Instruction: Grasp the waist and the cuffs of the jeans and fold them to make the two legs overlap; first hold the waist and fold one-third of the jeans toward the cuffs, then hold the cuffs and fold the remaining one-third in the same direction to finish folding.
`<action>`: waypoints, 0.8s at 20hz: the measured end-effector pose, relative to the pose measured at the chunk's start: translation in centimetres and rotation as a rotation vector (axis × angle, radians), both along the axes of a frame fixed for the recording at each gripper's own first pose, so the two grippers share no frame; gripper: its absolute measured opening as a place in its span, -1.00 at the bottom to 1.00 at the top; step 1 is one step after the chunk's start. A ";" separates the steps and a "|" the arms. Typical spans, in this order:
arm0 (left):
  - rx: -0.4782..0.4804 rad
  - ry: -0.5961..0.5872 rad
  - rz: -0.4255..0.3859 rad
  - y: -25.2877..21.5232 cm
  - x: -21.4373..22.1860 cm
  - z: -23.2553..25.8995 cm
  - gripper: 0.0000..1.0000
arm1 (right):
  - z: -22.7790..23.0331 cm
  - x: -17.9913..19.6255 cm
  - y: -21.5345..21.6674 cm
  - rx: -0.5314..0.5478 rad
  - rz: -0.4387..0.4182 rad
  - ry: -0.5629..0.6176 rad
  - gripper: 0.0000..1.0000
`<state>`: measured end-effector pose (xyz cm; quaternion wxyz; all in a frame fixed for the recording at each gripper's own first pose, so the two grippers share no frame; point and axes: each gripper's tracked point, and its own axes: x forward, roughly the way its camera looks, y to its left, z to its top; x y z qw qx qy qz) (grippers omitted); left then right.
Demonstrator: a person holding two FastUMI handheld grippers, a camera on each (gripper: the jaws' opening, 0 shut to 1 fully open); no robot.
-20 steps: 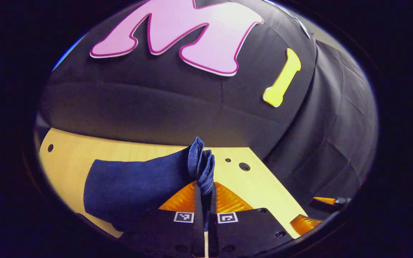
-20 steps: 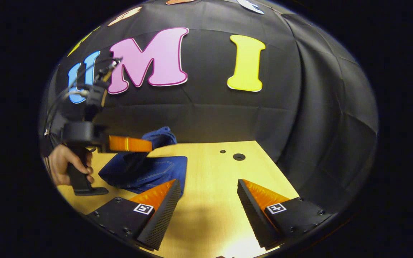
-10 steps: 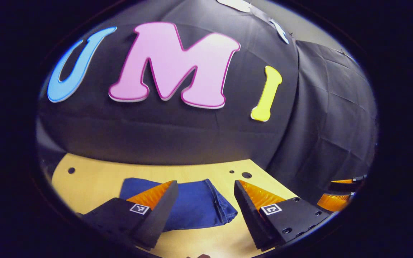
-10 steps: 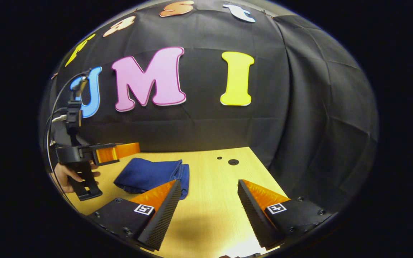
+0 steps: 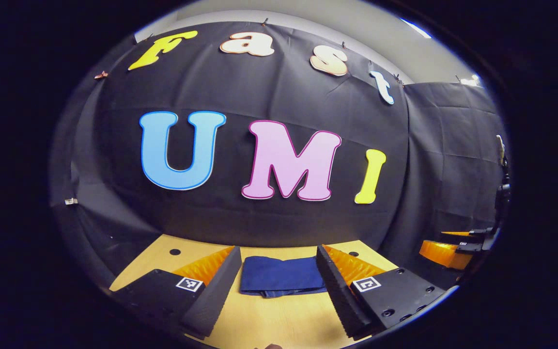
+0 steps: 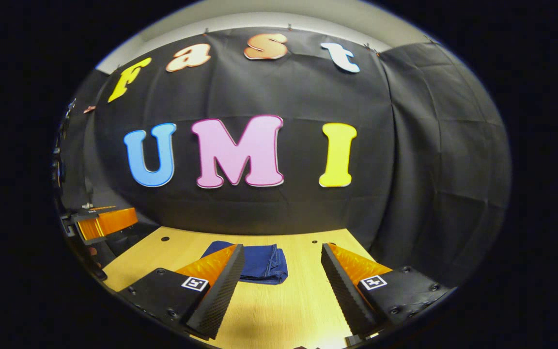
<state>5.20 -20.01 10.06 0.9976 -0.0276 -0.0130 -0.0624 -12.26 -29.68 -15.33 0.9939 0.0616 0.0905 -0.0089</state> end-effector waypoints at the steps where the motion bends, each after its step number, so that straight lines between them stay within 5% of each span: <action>1: 0.000 -0.012 0.018 0.9 -1.3 0.1 0.93 | 0.3 -1.2 0.9 -0.017 -0.003 -0.012 0.95; 6: -0.015 -0.043 0.072 4.4 -5.7 -1.0 0.93 | 0.9 -4.8 5.9 -0.024 0.095 -0.059 0.90; 16: -0.009 -0.019 0.154 5.6 -7.5 -2.8 0.93 | 1.9 -4.2 6.4 0.038 0.198 -0.091 0.94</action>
